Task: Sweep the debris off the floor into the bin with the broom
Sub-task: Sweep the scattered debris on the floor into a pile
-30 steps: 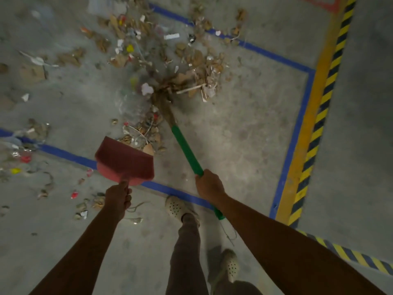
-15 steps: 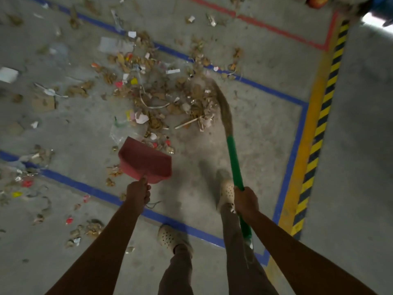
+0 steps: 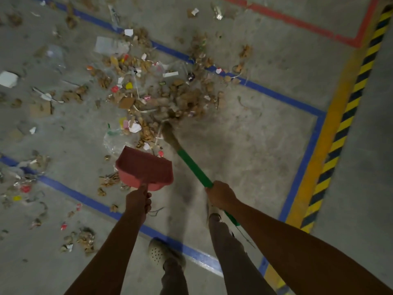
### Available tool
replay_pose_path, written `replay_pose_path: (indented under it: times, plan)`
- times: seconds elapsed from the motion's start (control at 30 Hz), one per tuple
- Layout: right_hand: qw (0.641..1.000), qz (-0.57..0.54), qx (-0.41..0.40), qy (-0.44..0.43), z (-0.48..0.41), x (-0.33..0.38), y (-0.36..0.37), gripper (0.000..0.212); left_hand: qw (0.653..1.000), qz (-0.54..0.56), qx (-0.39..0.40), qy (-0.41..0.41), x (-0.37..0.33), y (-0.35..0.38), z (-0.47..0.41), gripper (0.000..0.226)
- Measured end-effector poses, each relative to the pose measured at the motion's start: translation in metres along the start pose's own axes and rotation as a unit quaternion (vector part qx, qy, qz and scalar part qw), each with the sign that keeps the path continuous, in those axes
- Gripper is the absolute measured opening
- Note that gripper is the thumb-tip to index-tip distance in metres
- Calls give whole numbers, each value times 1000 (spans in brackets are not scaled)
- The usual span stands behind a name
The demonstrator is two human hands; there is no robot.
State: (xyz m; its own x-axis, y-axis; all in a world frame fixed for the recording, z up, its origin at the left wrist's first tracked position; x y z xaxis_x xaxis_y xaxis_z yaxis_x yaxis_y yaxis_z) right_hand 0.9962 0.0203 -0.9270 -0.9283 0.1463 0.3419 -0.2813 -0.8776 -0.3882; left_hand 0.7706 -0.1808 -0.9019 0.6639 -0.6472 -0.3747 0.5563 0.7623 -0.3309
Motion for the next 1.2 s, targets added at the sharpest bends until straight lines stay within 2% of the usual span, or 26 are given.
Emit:
replay_pose_path:
  times: [0.17,0.37,0.47,0.57,0.73,0.83,0.9,0.97,1.07,1.2]
  plan:
    - [996,23,-48,-70,18,13,-42,35,1000,25,2,17,-31,23,15,31]
    - [992,-44,-110,-43,21,-5,-95,33,999,2,-7,36,-61,34,18,37]
    - [985,-89,-150,-9,19,-20,-118,31,999,-18,3,46,-72,47,12,30]
    - [965,-181,-183,47,14,-41,-135,34,998,-43,23,49,-83,64,9,30]
    - [901,-324,-221,186,-1,-79,-154,45,995,-53,58,61,-105,92,4,32]
    - [866,-369,-209,263,-17,-91,-158,43,993,-47,85,59,-116,102,-9,28]
    - [873,-344,-185,292,-28,-88,-156,38,993,-50,91,54,-122,102,-20,24]
    - [905,-284,-154,278,-42,-70,-144,35,994,-53,90,45,-127,96,-35,24]
    - [950,-192,-122,215,-63,-27,-111,29,994,-53,90,37,-134,80,-61,21]
    - [990,-82,-67,95,-80,54,-77,27,996,-63,49,30,-143,45,-91,29]
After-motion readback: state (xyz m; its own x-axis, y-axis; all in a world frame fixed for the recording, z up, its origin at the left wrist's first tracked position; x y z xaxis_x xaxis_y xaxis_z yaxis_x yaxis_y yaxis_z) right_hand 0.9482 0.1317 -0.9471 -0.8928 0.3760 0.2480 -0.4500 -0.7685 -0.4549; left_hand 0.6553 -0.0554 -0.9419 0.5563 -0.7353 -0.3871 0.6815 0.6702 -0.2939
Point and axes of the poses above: each hand's wrist, its own z-axis away from the middle knuckle, its own y-axis out of the palm, x = y × z, the point moved 9 cm from there along -z, towards the middle knuckle, and after that the axes turned 11 degrees about -z, right-handed, at the moved point
